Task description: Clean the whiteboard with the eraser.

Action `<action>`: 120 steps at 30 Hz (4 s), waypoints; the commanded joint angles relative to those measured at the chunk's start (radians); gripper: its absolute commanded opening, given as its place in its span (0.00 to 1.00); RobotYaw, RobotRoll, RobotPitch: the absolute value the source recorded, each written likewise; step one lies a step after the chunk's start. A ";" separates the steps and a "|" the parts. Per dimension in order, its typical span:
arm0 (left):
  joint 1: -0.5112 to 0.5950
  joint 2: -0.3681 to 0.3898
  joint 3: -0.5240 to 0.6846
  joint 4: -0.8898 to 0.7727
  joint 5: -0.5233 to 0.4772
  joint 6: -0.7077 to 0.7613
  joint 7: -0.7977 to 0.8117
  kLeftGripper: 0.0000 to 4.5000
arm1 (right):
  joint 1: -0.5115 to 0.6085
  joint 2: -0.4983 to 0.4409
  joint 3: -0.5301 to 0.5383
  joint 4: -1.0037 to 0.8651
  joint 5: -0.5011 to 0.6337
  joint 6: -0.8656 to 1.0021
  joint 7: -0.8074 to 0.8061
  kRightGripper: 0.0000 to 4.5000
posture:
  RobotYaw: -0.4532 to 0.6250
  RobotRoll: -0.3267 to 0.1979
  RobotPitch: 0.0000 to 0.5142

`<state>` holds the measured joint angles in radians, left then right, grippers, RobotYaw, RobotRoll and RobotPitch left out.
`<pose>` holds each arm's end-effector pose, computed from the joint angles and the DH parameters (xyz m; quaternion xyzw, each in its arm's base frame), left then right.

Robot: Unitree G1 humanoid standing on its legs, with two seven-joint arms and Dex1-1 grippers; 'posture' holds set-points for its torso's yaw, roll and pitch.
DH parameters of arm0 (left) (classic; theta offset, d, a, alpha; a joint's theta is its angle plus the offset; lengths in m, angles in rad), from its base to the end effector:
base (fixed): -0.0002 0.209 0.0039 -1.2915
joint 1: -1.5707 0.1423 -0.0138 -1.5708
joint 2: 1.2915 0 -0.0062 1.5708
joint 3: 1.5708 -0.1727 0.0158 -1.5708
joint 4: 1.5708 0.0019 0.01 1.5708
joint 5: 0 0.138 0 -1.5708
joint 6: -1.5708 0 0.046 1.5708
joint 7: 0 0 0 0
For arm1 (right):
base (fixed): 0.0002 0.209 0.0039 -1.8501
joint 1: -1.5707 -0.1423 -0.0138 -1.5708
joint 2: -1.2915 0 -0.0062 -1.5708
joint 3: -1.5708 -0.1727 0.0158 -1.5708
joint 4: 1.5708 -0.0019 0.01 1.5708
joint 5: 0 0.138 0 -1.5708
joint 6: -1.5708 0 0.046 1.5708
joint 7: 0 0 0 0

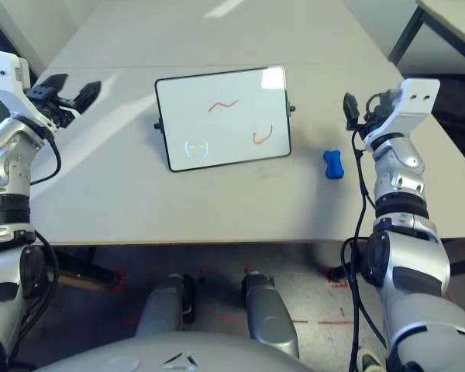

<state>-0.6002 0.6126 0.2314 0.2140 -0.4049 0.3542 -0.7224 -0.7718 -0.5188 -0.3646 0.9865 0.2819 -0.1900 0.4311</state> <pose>0.2805 0.2733 0.2052 0.0550 -0.0628 -0.2596 0.9621 0.3024 -0.3017 0.1351 0.0279 -0.0771 -0.0125 0.9966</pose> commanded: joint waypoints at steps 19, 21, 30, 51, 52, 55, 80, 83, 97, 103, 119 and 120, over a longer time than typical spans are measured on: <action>0.077 -0.011 -0.272 -0.105 0.058 0.018 -0.251 1.00 | 0.006 -0.160 0.191 -0.311 -0.148 0.604 0.002 0.99 | 0.26 0.62 0.15; 0.075 -0.016 -0.273 -0.093 0.065 0.010 -0.254 1.00 | 0.005 -0.193 0.211 -0.436 -0.115 0.797 0.050 0.99 | 0.25 0.62 0.15; 0.067 -0.041 -0.280 -0.055 0.088 -0.019 -0.257 1.00 | -0.073 -0.257 0.323 -0.657 -0.115 1.446 0.052 0.99 | 0.24 0.62 0.15; 0.059 -0.055 -0.269 -0.027 0.094 -0.035 -0.254 1.00 | -0.011 -0.063 0.272 -0.660 -0.113 1.586 -0.113 0.99 | 0.24 0.62 0.15; 0.059 -0.055 -0.269 -0.028 0.095 -0.034 -0.254 1.00 | -0.010 -0.059 0.271 -0.656 -0.113 1.583 -0.117 0.99 | 0.24 0.62 0.15; 0.060 -0.055 -0.270 -0.032 0.095 -0.033 -0.253 1.00 | -0.010 -0.047 0.268 -0.638 -0.113 1.581 -0.128 0.99 | 0.24 0.62 0.15; 0.068 -0.047 -0.268 -0.090 0.091 0.017 -0.240 1.00 | 0.023 -0.031 0.320 -0.609 -0.120 1.456 -0.128 0.18 | 0.25 0.62 0.20; 0.066 -0.046 -0.268 -0.090 0.092 0.019 -0.240 1.00 | 0.022 -0.062 0.361 -0.643 -0.126 1.418 -0.091 0.06 | 0.25 0.62 0.20; 0.038 -0.021 -0.254 -0.061 0.096 0.007 -0.254 1.00 | -0.054 -0.287 0.752 -0.848 -0.378 0.785 0.280 0.06 | 0.26 0.62 0.15; 0.040 -0.015 -0.252 -0.065 0.096 0.005 -0.255 1.00 | -0.124 -0.256 0.852 -0.837 -0.489 0.638 0.421 0.06 | 0.27 0.62 0.15; 0.064 -0.018 -0.255 -0.094 0.097 0.016 -0.241 1.00 | -0.233 -0.188 0.868 -0.645 -0.594 0.509 0.633 0.06 | 0.28 0.62 0.17; 0.067 -0.019 -0.255 -0.096 0.096 0.017 -0.240 1.00 | -0.232 -0.189 0.873 -0.623 -0.608 0.487 0.632 0.06 | 0.28 0.62 0.17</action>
<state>-0.5437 0.5924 -0.0191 0.1323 -0.3165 0.3659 -0.9659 -0.9975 -0.7077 0.4938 0.3320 -0.3021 0.3282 1.0523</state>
